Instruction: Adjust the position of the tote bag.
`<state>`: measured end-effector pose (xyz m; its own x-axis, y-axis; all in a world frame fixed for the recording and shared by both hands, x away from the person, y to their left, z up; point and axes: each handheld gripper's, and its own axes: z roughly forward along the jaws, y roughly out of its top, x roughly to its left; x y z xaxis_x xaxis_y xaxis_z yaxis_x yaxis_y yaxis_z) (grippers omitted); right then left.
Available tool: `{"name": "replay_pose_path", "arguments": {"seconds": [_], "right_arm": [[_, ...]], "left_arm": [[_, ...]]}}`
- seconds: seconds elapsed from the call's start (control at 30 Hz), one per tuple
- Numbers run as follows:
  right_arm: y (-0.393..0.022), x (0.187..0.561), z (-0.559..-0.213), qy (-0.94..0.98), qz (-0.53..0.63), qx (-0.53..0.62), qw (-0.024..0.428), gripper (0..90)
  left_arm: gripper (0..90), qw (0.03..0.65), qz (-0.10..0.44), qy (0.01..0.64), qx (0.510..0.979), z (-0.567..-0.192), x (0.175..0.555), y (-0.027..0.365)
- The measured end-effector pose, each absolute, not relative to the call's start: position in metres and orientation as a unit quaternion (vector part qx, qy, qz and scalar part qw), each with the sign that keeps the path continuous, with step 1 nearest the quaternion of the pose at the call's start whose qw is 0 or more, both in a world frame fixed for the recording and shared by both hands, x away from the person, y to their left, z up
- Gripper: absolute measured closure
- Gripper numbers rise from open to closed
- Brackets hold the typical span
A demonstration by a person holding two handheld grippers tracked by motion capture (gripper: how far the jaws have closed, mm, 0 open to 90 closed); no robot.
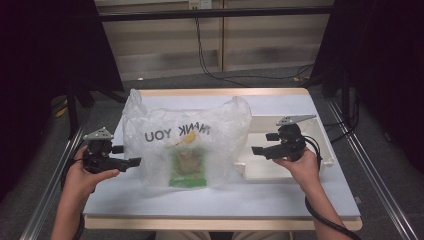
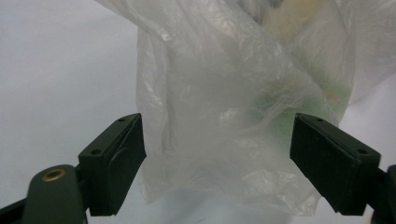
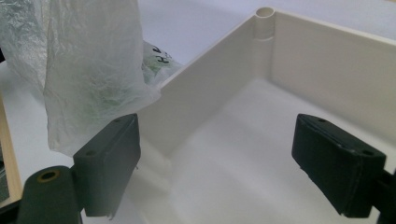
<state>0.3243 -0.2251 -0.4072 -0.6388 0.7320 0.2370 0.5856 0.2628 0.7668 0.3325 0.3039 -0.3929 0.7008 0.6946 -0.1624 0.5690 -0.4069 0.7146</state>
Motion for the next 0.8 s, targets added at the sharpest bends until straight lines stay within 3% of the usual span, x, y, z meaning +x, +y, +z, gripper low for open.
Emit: {"name": "replay_pose_path", "arguments": {"seconds": [0.43,0.8], "right_arm": [[-0.212,0.32,-0.401,0.805,0.446,0.384,0.066,24.3],[-0.201,0.32,-0.399,0.809,0.447,0.376,0.056,24.5]], "left_arm": [[26.9,0.389,0.085,0.382,0.834,-0.397,0.335,0.3],[22.7,0.392,0.09,0.389,0.829,-0.399,0.336,0.304]]}}
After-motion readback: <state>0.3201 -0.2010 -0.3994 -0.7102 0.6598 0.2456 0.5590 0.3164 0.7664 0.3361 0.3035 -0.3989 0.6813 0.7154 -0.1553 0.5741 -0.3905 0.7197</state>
